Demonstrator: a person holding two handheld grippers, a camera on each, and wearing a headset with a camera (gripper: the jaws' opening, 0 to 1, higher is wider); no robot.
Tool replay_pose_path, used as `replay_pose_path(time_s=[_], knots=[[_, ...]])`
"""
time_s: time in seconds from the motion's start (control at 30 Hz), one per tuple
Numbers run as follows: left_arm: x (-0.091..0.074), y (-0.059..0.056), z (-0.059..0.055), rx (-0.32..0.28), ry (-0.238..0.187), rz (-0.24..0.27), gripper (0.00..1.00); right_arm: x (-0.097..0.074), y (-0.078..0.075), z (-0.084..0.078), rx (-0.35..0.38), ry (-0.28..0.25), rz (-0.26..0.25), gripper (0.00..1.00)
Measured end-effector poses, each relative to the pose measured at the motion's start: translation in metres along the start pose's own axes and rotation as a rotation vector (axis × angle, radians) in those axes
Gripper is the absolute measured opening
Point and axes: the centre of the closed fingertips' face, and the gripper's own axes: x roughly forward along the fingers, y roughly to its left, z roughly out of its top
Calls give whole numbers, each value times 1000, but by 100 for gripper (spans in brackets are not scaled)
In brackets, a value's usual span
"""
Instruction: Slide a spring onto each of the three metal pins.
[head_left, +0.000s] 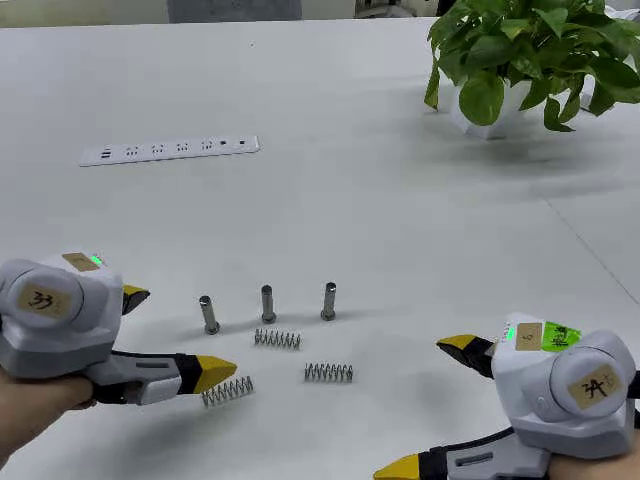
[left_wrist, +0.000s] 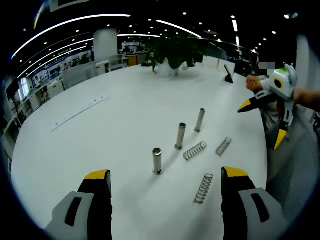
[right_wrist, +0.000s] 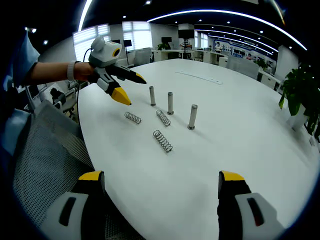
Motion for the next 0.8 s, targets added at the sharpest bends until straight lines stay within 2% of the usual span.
replay_pose_path(time_s=[0.17, 0.23, 0.37, 0.67, 0.8], knots=[[-3, -12, 3, 10, -45, -25, 98, 0, -1, -1, -3, 4, 2, 95], [-5, -9, 3, 9, -62, -23, 100, 0, -1, -1, -5, 4, 2, 95], [-8, -15, 4, -9, -82, -26, 100, 0, -2, -1, -7, 6, 1, 95], [-20, -17, -1, -31, -102, -19, 100, 0, -4, 1, -19, 10, 1, 95], [-24, -22, -6, -30, -97, -24, 100, 0, -5, 4, -31, 12, 2, 96]])
